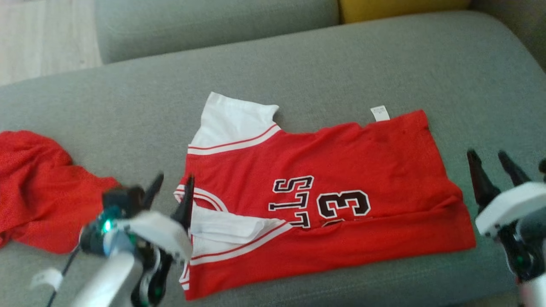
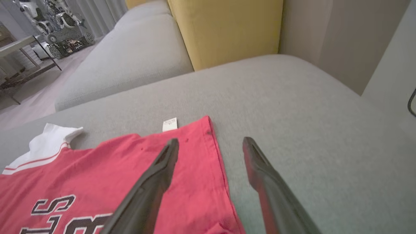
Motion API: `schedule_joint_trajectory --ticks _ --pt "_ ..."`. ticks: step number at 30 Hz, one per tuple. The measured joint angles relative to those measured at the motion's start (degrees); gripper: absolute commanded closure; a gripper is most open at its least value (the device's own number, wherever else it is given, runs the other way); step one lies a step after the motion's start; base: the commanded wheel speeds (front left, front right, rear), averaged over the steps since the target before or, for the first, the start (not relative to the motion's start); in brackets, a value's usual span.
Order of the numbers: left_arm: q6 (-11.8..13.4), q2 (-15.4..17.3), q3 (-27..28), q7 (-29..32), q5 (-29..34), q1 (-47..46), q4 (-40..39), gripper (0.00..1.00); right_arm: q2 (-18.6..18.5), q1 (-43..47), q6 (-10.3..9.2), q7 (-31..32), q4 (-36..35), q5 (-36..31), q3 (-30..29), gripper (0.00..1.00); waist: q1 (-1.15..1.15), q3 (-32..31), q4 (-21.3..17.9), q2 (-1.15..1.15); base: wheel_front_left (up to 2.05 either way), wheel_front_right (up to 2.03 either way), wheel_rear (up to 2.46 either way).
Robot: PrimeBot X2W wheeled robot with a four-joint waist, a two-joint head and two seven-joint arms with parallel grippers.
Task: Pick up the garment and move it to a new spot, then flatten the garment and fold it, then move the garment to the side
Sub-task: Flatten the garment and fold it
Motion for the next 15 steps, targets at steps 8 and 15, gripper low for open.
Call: schedule_joint_trajectory --ticks 8,15 --pt "-6.08 -0.89 0.14 1.87 1.09 -15.24 4.99 0.00 1.47 -8.77 0.00 -8.68 1.49 -2.20 4.39 0.00 0.00 5.88 -2.27 0.00 0.00 0.00 0.00" --pt "-13.06 0.62 -1.98 11.26 2.10 -30.43 15.49 0.00 2.01 -16.92 0.00 -11.44 4.66 -3.83 8.24 0.00 0.00 12.50 -4.52 0.00 0.00 0.00 0.00"
